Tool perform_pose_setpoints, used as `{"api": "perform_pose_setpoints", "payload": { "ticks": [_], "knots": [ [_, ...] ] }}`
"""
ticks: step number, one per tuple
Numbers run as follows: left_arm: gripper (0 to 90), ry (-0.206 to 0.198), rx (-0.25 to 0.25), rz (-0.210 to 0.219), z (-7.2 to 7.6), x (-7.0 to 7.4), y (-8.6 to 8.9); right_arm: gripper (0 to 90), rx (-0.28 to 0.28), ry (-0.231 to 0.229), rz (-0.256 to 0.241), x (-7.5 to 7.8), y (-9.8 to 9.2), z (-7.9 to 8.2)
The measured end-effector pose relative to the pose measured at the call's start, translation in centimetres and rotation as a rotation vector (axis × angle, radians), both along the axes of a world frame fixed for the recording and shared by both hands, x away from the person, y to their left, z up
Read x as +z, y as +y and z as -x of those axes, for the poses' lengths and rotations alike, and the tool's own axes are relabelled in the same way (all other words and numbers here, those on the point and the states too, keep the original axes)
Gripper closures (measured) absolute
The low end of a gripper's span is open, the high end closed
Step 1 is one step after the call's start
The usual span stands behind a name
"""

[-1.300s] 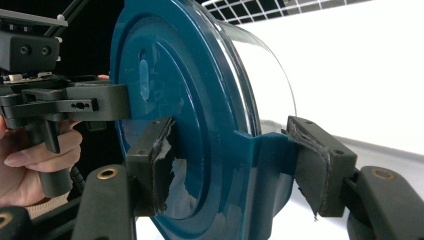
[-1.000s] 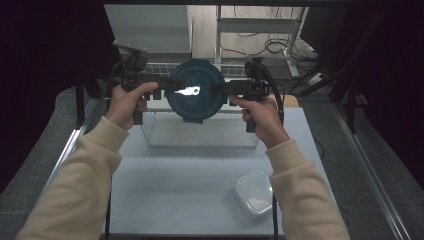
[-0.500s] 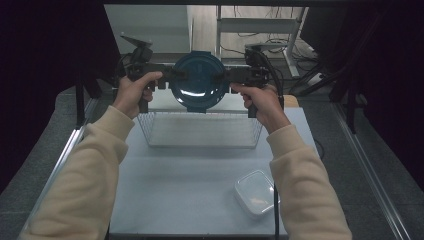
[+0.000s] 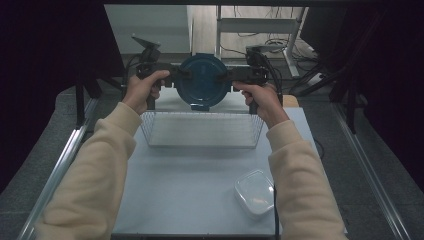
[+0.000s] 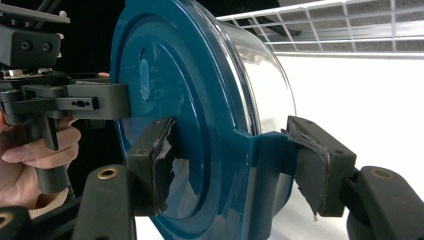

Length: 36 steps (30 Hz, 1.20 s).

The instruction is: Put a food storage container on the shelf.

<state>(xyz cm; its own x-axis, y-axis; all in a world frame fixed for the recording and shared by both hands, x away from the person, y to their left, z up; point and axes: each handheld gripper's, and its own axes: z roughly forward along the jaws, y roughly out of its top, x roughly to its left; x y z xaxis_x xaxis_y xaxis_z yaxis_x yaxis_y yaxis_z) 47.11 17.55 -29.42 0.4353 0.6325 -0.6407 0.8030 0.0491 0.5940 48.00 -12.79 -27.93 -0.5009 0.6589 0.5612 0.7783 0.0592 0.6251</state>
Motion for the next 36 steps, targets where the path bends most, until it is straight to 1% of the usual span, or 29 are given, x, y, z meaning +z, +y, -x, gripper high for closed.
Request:
{"api": "perform_pose_setpoints", "payload": {
  "ticks": [1,2,3,5,7,8,11,12,13,14,16,17,18,20,21,23,26,27,29,33,35,36],
  "knots": [
    [33.9,0.000,0.000,0.000,0.0,0.0,0.0,37.9,-0.001,0.004,0.000,-0.2,-0.1,-0.2],
    [33.8,0.010,-0.001,0.000,-0.4,-0.4,0.0,37.9,-0.001,0.008,0.000,-0.5,-0.1,-0.4],
    [33.9,0.015,0.005,0.008,-0.6,-0.5,-0.1,38.2,-0.004,0.013,-0.004,-0.7,-0.2,-0.6],
    [33.9,0.019,0.010,0.012,-0.8,-0.6,-0.1,38.2,-0.004,0.019,-0.012,-0.8,-0.2,-0.7],
    [33.8,0.036,0.019,0.021,-1.3,-0.9,-0.1,38.2,-0.014,0.033,-0.028,-1.1,-0.3,-1.3],
    [33.8,0.036,0.019,0.021,-1.3,-0.9,-0.1,38.2,-0.014,0.033,-0.028,-1.1,-0.3,-1.3],
    [33.7,0.057,0.028,0.037,-1.9,-1.3,0.1,38.1,-0.026,0.053,-0.048,-1.4,-0.4,-1.9],
    [33.6,0.066,0.036,0.049,-2.1,-1.4,0.0,38.1,-0.027,0.059,-0.051,-1.5,-0.4,-2.1],
    [33.4,0.071,0.036,0.052,-2.2,-1.5,0.1,38.1,-0.036,0.080,-0.062,-1.6,-0.4,-2.4],
    [33.4,0.077,0.037,0.056,-2.4,-1.7,0.1,38.1,-0.036,0.080,-0.062,-1.6,-0.4,-2.4],
    [32.4,0.093,0.040,0.062,-2.7,-1.9,0.1,37.9,-0.048,0.103,-0.078,-2.0,-0.5,-2.9],
    [32.4,0.099,0.041,0.063,-2.9,-2.0,0.1,37.9,-0.048,0.103,-0.078,-2.0,-0.5,-2.9],
    [31.7,0.100,0.044,0.069,-3.0,-2.2,0.0,37.7,-0.059,0.119,-0.089,-2.2,-0.6,-3.2],
    [31.5,0.105,0.042,0.064,-3.1,-2.3,0.0,37.6,-0.061,0.126,-0.094,-2.3,-0.6,-3.3],
    [31.1,0.113,0.044,0.067,-3.3,-2.4,0.0,37.5,-0.064,0.137,-0.099,-2.5,-0.7,-3.5],
    [31.1,0.115,0.045,0.070,-3.3,-2.5,0.0,37.5,-0.069,0.137,-0.106,-2.6,-0.7,-3.6],
    [30.6,0.132,0.044,0.087,-3.6,-3.0,0.0,36.8,-0.085,0.165,-0.126,-3.1,-0.8,-3.9],
    [30.5,0.132,0.044,0.087,-3.6,-3.0,0.0,36.1,-0.086,0.177,-0.128,-3.3,-0.9,-4.0],
    [30.5,0.127,0.043,0.093,-3.7,-3.1,0.0,36.0,-0.085,0.183,-0.134,-3.4,-0.9,-4.1],
    [30.2,0.115,0.049,0.093,-3.7,-3.2,0.0,34.9,-0.088,0.178,-0.128,-3.4,-0.8,-4.0],
    [29.0,0.098,0.052,0.096,-3.6,-3.3,-0.2,29.7,-0.091,0.148,-0.091,-3.2,-0.5,-3.6],
    [27.5,0.098,0.052,0.096,-3.6,-3.3,-0.2,25.0,-0.092,0.129,-0.070,-3.1,-0.3,-3.5]
  ]
}}
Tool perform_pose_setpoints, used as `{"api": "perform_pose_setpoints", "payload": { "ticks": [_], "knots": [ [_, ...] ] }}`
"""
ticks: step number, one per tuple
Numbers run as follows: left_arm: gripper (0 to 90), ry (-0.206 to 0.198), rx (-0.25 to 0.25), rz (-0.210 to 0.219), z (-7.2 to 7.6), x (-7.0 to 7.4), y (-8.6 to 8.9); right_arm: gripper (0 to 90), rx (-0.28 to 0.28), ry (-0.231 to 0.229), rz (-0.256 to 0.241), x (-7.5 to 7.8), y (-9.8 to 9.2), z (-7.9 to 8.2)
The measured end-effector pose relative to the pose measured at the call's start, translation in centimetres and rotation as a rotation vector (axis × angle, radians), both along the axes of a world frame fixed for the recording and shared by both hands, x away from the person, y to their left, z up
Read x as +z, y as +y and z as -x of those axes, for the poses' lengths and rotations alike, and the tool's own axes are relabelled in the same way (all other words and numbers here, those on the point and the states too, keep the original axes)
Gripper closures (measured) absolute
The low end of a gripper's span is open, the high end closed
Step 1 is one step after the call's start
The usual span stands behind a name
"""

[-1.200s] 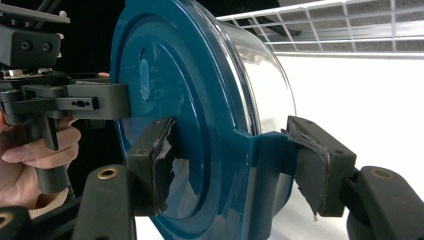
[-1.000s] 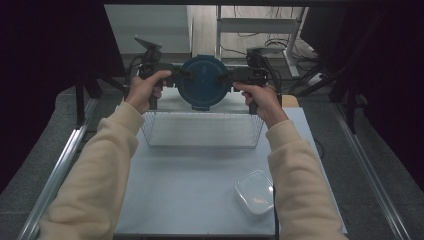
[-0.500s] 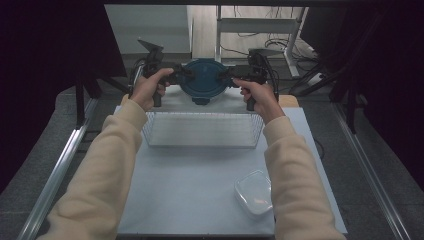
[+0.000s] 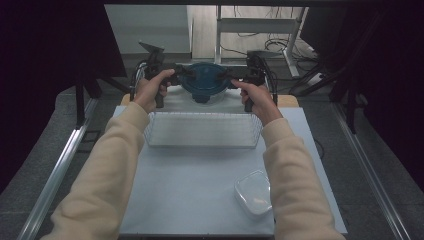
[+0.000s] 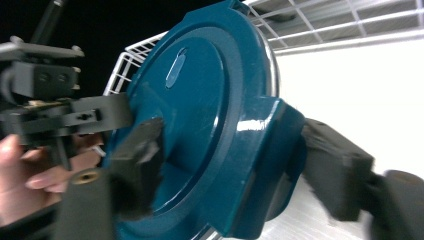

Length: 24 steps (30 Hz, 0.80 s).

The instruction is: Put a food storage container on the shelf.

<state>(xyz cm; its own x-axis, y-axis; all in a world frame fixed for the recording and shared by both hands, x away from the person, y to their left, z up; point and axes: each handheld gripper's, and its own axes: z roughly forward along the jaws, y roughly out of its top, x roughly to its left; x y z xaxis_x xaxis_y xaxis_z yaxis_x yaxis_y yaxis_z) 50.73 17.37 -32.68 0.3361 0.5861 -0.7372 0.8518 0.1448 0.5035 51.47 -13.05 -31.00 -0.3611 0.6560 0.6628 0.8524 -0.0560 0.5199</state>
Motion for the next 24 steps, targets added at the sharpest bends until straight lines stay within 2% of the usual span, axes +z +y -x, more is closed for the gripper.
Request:
{"api": "perform_pose_setpoints", "payload": {
  "ticks": [1,2,3,4,5,6,7,8,9,10,11,13,14,17,18,19,20,21,22,24],
  "knots": [
    [27.5,-0.015,0.007,-0.001,0.1,0.0,-0.1,25.0,0.000,0.000,0.000,0.0,0.0,0.0],
    [26.1,-0.027,0.010,-0.013,0.2,0.1,-0.2,20.3,-0.010,-0.007,0.015,0.2,0.2,0.2],
    [24.8,-0.041,0.013,-0.026,0.4,0.2,-0.2,17.1,-0.014,-0.031,0.028,0.4,0.3,0.4],
    [22.2,-0.052,0.017,-0.037,0.6,0.4,-0.2,12.0,-0.016,-0.061,0.065,0.7,0.5,0.8],
    [22.2,-0.071,0.022,-0.043,0.7,0.5,-0.2,12.0,-0.016,-0.061,0.065,0.7,0.5,0.8],
    [20.6,-0.103,0.044,-0.090,1.2,0.9,0.0,10.0,-0.025,-0.091,0.101,1.1,0.5,1.3],
    [19.6,-0.103,0.044,-0.090,1.2,0.9,0.0,10.0,-0.025,-0.091,0.101,1.1,0.5,1.3],
    [19.1,-0.122,0.059,-0.107,1.4,1.0,0.2,8.6,-0.030,-0.120,0.144,1.5,0.5,1.7],
    [19.1,-0.136,0.075,-0.109,1.7,1.2,0.3,8.6,-0.030,-0.120,0.144,1.5,0.5,1.7],
    [18.9,-0.150,0.076,-0.116,2.1,1.4,0.6,8.3,-0.038,-0.157,0.172,1.8,0.3,2.3],
    [18.7,-0.179,0.064,-0.131,2.9,1.7,1.1,8.1,-0.036,-0.174,0.179,2.0,0.1,2.7],
    [18.7,-0.208,0.046,-0.143,4.0,1.9,1.5,7.9,-0.027,-0.222,0.175,2.4,-0.3,3.6],
    [18.5,-0.208,0.046,-0.143,4.0,1.9,1.5,7.9,-0.027,-0.222,0.175,2.4,-0.3,3.6],
    [20.2,-0.283,0.048,-0.225,6.1,2.2,2.0,8.6,-0.004,-0.290,0.182,2.7,-0.9,5.1],
    [20.9,-0.298,0.046,-0.232,6.8,2.1,2.1,9.1,0.007,-0.309,0.185,2.7,-1.1,5.7],
    [22.2,-0.320,0.028,-0.210,8.0,1.8,2.4,10.7,0.023,-0.342,0.192,2.7,-1.6,6.7],
    [22.5,-0.320,0.028,-0.210,8.0,1.8,2.4,10.7,0.023,-0.342,0.192,2.7,-1.6,6.7],
    [23.3,-0.322,0.017,-0.194,8.5,1.6,2.6,13.3,0.037,-0.373,0.194,2.8,-2.2,7.7],
    [23.3,-0.328,0.010,-0.186,9.0,1.3,2.7,13.3,0.037,-0.373,0.194,2.8,-2.2,7.7],
    [24.3,-0.342,0.006,-0.201,9.9,0.9,2.8,15.0,0.041,-0.404,0.198,2.7,-2.7,8.6]
  ]
}}
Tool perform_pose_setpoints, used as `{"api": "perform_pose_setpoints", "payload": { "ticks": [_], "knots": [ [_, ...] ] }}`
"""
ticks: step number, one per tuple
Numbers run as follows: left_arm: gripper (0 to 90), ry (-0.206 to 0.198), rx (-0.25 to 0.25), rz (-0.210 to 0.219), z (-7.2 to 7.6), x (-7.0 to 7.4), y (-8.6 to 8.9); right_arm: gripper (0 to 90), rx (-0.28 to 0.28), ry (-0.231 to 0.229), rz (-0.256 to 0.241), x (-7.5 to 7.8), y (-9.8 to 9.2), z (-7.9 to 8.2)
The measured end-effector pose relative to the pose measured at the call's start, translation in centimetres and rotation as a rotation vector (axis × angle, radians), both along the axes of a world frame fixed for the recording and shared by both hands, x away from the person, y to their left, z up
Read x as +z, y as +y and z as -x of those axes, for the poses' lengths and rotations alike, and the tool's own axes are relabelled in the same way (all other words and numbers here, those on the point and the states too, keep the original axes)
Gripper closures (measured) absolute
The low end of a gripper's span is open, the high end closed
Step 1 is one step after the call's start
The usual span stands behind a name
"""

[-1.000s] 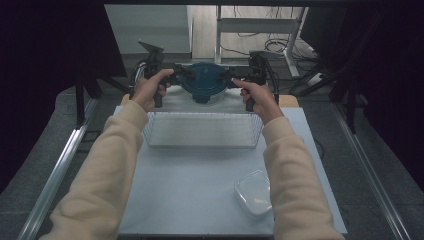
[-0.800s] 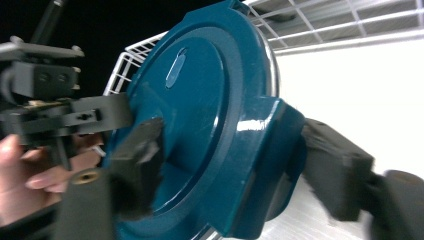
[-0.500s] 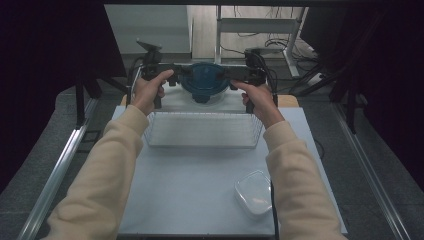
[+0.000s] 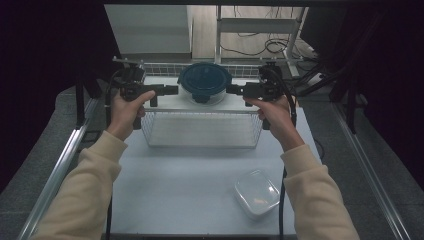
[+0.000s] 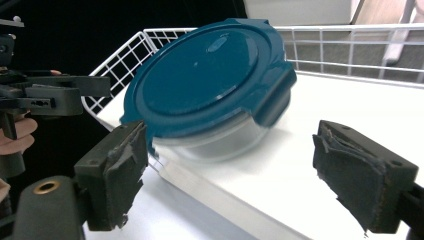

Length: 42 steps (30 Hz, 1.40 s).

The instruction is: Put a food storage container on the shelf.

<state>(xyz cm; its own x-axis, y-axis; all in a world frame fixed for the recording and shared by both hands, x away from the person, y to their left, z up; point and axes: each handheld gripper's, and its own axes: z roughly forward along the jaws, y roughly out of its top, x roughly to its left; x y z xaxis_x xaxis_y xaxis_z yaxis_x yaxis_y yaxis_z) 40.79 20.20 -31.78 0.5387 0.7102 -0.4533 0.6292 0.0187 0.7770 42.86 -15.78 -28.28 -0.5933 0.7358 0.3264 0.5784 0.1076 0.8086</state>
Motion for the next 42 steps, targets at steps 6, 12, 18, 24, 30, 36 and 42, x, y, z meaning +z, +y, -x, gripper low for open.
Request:
{"api": "perform_pose_setpoints", "payload": {
  "ticks": [6,12,18,24,30,36,42],
  "knots": [
    [26.5,-0.062,-0.019,-0.079,3.7,-1.2,-0.1,19.8,0.010,-0.062,0.049,-0.7,-1.8,3.0],
    [28.5,-0.070,-0.040,-0.109,6.0,-2.7,0.1,22.2,0.039,-0.068,0.068,-2.0,-3.0,4.8],
    [26.3,-0.078,-0.026,-0.132,8.4,-4.6,0.3,26.6,0.068,-0.079,0.081,-4.4,-3.9,7.5],
    [26.1,-0.069,-0.054,-0.181,11.1,-7.4,0.3,27.3,0.085,-0.100,0.140,-6.4,-4.0,9.8],
    [26.5,-0.046,-0.061,-0.192,12.8,-9.7,0.4,27.2,0.077,-0.090,0.174,-8.6,-4.6,11.7],
    [26.3,-0.009,-0.043,-0.212,13.4,-11.8,0.7,27.2,0.081,-0.064,0.182,-10.9,-5.7,12.9],
    [25.2,0.017,-0.021,-0.243,13.3,-13.4,0.9,27.3,0.066,-0.021,0.215,-12.4,-6.6,12.8]
  ]
}}
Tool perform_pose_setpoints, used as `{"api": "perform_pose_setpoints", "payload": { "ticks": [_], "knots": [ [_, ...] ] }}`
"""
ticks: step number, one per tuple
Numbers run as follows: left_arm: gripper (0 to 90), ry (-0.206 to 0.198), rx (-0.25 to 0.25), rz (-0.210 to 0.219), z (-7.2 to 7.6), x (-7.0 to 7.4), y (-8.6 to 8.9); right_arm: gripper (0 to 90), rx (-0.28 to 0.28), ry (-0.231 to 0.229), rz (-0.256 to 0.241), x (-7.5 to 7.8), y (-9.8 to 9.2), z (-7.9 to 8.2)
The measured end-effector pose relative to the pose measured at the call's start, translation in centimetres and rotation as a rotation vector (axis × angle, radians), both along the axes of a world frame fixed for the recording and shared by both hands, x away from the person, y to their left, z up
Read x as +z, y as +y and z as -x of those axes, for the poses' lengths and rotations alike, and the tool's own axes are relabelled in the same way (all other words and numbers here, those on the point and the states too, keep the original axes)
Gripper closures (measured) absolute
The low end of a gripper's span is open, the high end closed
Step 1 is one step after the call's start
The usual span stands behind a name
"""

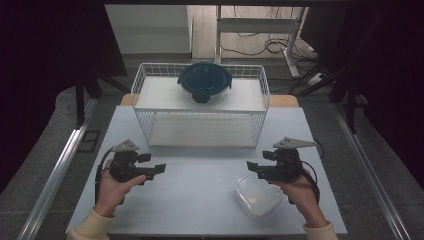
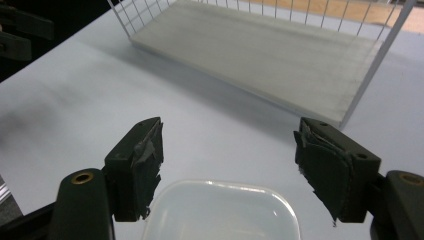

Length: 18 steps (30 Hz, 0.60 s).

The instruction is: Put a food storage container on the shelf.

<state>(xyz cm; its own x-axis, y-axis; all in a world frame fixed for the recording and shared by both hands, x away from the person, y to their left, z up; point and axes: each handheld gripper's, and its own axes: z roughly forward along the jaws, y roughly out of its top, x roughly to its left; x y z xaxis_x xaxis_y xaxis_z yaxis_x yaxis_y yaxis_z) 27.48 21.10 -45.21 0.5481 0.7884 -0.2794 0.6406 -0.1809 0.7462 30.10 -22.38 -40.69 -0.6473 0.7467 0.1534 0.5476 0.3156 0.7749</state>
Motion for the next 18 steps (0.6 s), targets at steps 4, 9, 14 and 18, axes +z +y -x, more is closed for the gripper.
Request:
{"api": "perform_pose_setpoints", "payload": {
  "ticks": [4,9,14,18],
  "knots": [
    [25.3,0.005,0.002,-0.007,0.1,-0.4,0.2,27.3,0.005,0.010,0.011,-0.5,-0.2,0.1],
    [25.1,0.015,-0.011,-0.020,0.3,-1.0,0.1,27.3,0.002,0.006,0.027,-0.7,-0.4,0.6],
    [24.8,0.024,-0.026,-0.046,0.5,-1.6,-0.2,27.1,0.000,0.003,0.048,-0.7,-0.5,1.1],
    [24.4,0.030,-0.037,-0.057,0.7,-1.8,-0.4,27.1,-0.003,0.011,0.057,-0.9,-0.6,1.2]
  ]
}}
